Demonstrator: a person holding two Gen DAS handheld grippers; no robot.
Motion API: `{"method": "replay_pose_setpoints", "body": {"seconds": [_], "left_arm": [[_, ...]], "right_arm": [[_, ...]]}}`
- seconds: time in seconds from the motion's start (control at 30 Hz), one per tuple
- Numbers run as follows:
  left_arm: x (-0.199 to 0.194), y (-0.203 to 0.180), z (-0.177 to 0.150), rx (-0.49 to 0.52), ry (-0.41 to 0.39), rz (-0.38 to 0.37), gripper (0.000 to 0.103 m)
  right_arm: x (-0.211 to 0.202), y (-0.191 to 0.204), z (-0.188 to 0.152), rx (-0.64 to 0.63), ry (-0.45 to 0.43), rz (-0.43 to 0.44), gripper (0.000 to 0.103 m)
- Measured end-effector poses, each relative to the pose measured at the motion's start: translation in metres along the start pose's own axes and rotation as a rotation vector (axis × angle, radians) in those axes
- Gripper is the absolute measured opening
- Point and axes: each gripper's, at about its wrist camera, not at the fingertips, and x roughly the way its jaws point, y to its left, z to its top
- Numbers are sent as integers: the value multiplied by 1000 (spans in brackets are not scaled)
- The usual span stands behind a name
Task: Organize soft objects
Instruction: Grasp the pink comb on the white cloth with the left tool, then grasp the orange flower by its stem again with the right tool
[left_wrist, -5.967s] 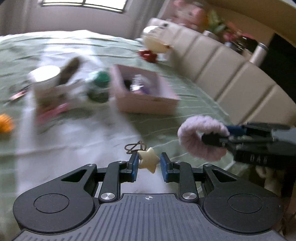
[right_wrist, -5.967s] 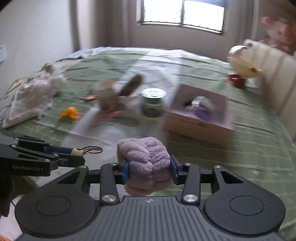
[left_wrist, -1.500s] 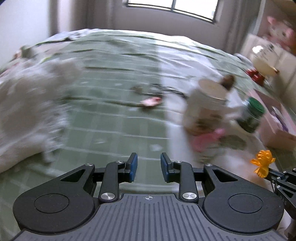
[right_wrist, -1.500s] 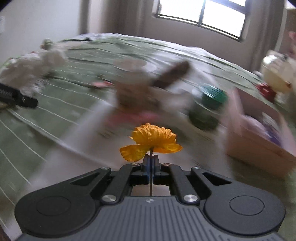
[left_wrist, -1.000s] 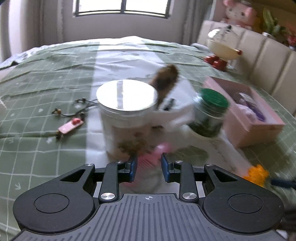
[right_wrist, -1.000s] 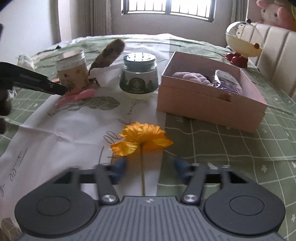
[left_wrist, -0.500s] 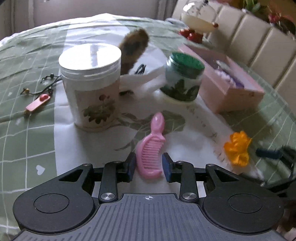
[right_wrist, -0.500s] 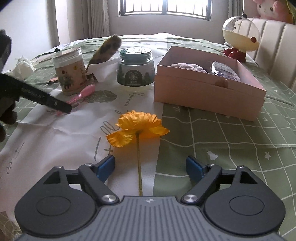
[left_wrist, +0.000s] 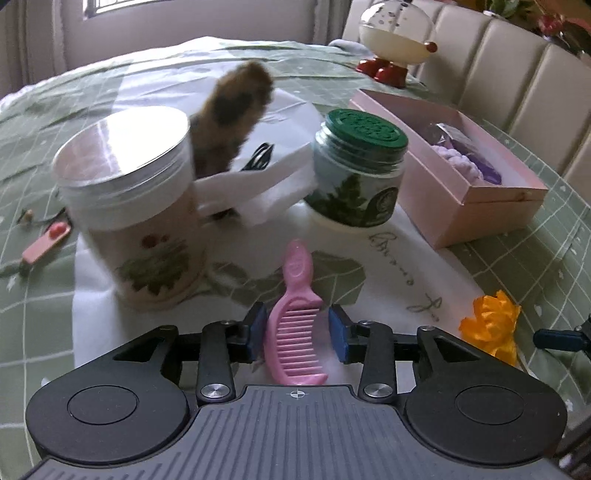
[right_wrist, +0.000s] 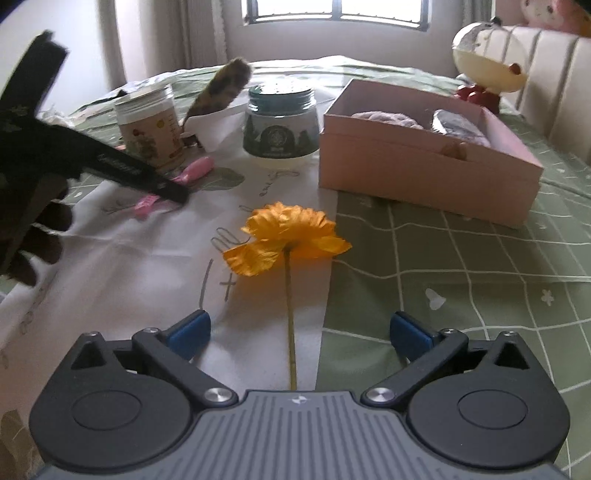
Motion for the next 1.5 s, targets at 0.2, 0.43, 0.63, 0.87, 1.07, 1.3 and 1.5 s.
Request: {"method": "replay_pose_setpoints", "body": {"seconds": [0.2, 0.43, 0.63, 0.87, 1.07, 1.3, 1.5], "left_arm": [[-8, -23, -9, 88, 5, -18, 29], [-46, -36, -45, 47, 36, -51, 29], [-82, -56, -78, 16, 68, -40, 29], [-112, -75, -93, -34, 59, -72, 29], [-119, -76, -89, -58, 34, -59, 29], [-108, -69, -90, -99, 54, -68, 29], [-116, -74, -93, -100, 54, -74, 29]], "right_arm": [[-16, 4, 8, -53, -3, 24, 69], [-6, 9, 25, -34, 28, -36, 27], [-32, 14, 35, -26, 40, -24, 2], [-90, 14, 34, -76, -30, -46, 2], [-75, 6, 36, -82, -7, -9, 35], [-25, 19, 29, -134, 8, -53, 35], [-3, 22, 45, -115, 72, -59, 3]]}}
